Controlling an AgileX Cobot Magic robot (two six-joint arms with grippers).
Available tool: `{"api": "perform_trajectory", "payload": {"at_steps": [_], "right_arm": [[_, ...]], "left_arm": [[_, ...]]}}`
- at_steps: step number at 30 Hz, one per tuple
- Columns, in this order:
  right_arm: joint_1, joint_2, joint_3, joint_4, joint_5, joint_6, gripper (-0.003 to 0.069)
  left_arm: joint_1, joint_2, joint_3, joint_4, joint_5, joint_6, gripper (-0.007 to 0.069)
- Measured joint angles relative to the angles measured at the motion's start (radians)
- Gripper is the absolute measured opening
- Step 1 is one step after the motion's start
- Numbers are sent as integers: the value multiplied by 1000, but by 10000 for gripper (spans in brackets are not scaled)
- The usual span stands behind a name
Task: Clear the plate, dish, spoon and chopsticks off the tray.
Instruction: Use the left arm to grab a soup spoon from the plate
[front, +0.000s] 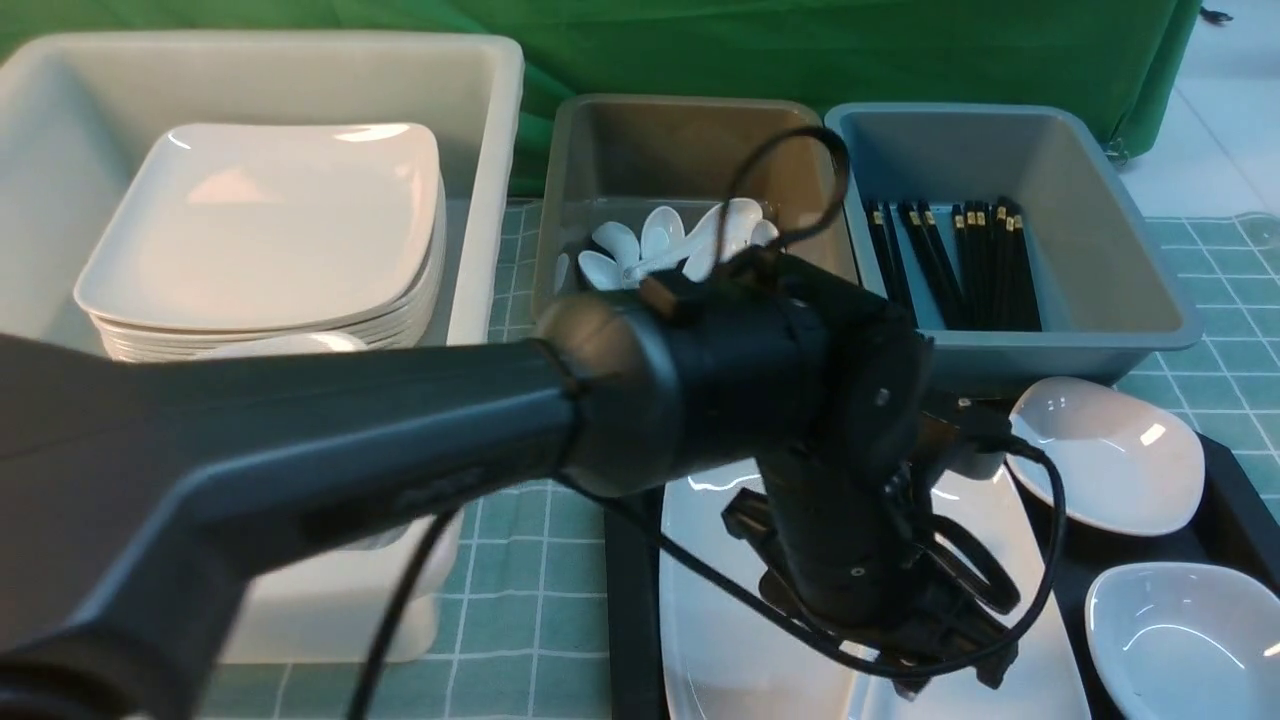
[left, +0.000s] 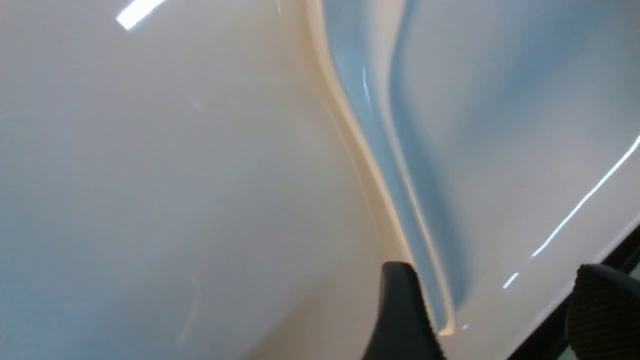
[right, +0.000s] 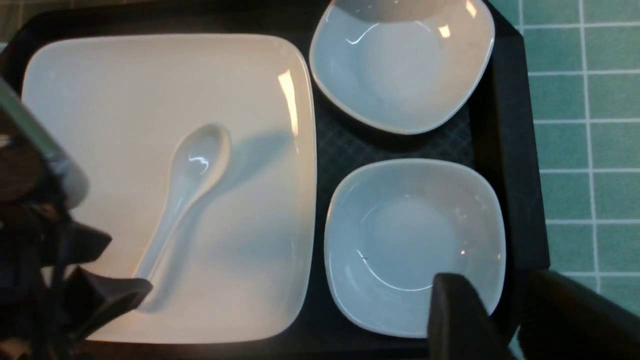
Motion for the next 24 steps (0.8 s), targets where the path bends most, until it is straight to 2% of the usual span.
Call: {"api": "perform_trajectory", "payload": {"at_steps": [3,6,11,17,19,24], "right_arm": [[0,-2,0,-2,0,0,241],[0,-2,0,-4,-6,0,242],[0,-2,0,-5,-33,0,242],[0,-2,0,-5,-59,-1,242],[0,-2,0,-5,-62,-1,242],[0,-2,0,-5,-65,-1,242]], "left_arm": [[-2,29,-4,0,-10,-5,486],[-2,58,-4,8,-14,-10,486],[-3,91,-4,18,-14,-55,352],[-22,91,-5,56,-14,-68,59],[-22,89,-6,58,-2,-68,27],[1,34,-24,110,62,-68,23]]}}
